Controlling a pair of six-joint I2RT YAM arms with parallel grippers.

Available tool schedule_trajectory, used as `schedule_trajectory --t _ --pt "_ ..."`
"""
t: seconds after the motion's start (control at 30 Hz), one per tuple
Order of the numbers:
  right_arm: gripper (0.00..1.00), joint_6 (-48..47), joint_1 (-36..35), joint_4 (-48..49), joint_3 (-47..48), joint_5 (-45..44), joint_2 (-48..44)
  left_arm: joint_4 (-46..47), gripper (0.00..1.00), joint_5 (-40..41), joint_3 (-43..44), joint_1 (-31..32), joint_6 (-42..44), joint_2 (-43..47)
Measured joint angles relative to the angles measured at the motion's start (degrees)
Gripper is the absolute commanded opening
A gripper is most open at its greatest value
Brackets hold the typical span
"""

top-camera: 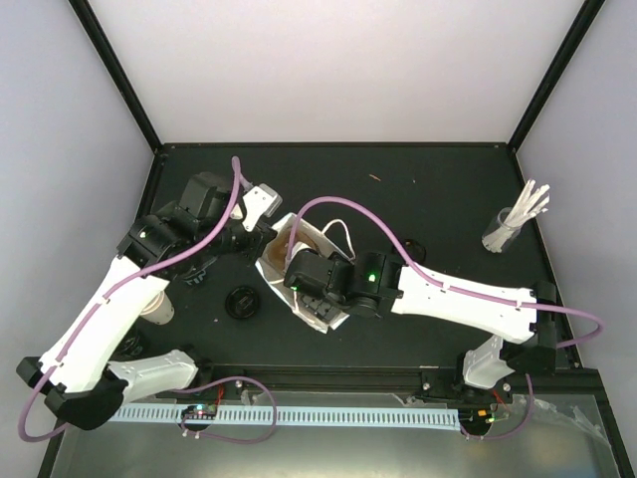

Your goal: Pack the takeout coffee

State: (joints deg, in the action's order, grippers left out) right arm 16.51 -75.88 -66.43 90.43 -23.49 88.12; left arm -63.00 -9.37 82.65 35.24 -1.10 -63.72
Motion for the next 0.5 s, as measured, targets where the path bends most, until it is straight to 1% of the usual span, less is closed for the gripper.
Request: schedule_trajectory --t 0.27,0.5 --pt "0.55 1.03 0.37 2.01 -2.69 -0.57 0.15 2.84 0.02 0.15 -3.04 0.50 -0.28 2.34" --pt "0.55 4.35 0.42 2.19 -2.60 -1.44 3.39 4.57 0.02 0.24 -5.68 0.52 -2.29 3.56"
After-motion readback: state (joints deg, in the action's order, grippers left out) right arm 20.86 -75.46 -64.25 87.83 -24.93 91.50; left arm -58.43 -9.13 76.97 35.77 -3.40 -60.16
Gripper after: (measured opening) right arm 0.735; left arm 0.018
